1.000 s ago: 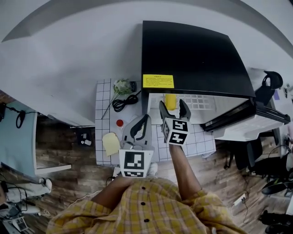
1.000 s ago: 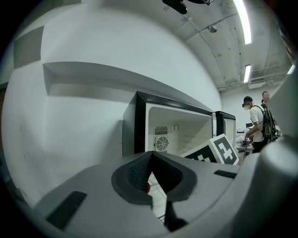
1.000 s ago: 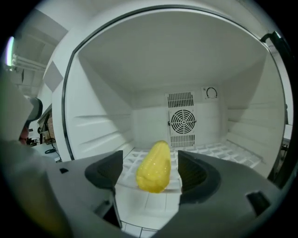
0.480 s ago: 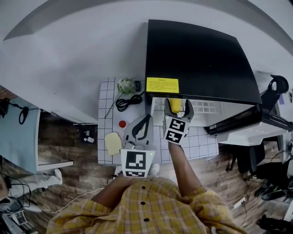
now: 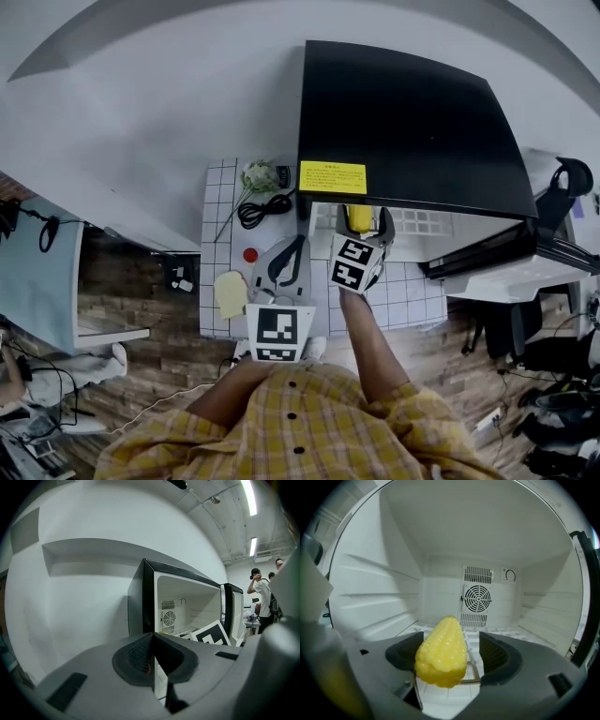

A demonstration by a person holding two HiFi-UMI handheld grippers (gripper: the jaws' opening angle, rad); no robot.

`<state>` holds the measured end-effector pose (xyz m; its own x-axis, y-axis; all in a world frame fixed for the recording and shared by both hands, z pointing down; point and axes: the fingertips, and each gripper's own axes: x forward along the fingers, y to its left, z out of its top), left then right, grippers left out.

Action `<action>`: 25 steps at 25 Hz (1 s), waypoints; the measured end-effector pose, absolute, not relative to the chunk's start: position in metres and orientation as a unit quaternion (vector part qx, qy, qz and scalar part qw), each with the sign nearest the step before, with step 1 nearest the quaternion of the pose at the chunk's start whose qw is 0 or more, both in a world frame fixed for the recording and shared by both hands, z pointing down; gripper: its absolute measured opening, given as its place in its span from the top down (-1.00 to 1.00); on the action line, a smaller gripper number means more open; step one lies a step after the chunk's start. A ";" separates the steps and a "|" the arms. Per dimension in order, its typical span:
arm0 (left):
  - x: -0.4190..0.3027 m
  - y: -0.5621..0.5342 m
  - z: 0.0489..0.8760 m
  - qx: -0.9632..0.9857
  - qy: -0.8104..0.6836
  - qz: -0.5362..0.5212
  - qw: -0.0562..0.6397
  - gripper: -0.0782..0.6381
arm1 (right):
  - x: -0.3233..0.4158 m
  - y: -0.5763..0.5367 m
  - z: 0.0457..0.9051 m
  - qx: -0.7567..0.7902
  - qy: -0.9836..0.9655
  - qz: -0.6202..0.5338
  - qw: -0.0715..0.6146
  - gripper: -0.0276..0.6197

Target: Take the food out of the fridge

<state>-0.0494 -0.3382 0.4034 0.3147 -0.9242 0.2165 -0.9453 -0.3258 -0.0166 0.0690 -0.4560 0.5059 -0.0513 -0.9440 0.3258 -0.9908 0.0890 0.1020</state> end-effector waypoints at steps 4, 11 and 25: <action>-0.050 -0.337 0.401 0.808 -0.579 0.092 0.053 0.76 | 0.072 -0.459 0.510 0.679 -0.707 0.088 0.177 -0.20; -0.055 -0.335 0.400 0.806 -0.582 0.094 0.050 0.76 | 0.074 -0.457 0.516 0.676 -0.706 0.091 0.189 0.11; -0.050 -0.331 0.403 0.811 -0.574 0.096 0.050 0.76 | 0.071 -0.446 0.501 0.643 -0.749 0.116 0.112 0.13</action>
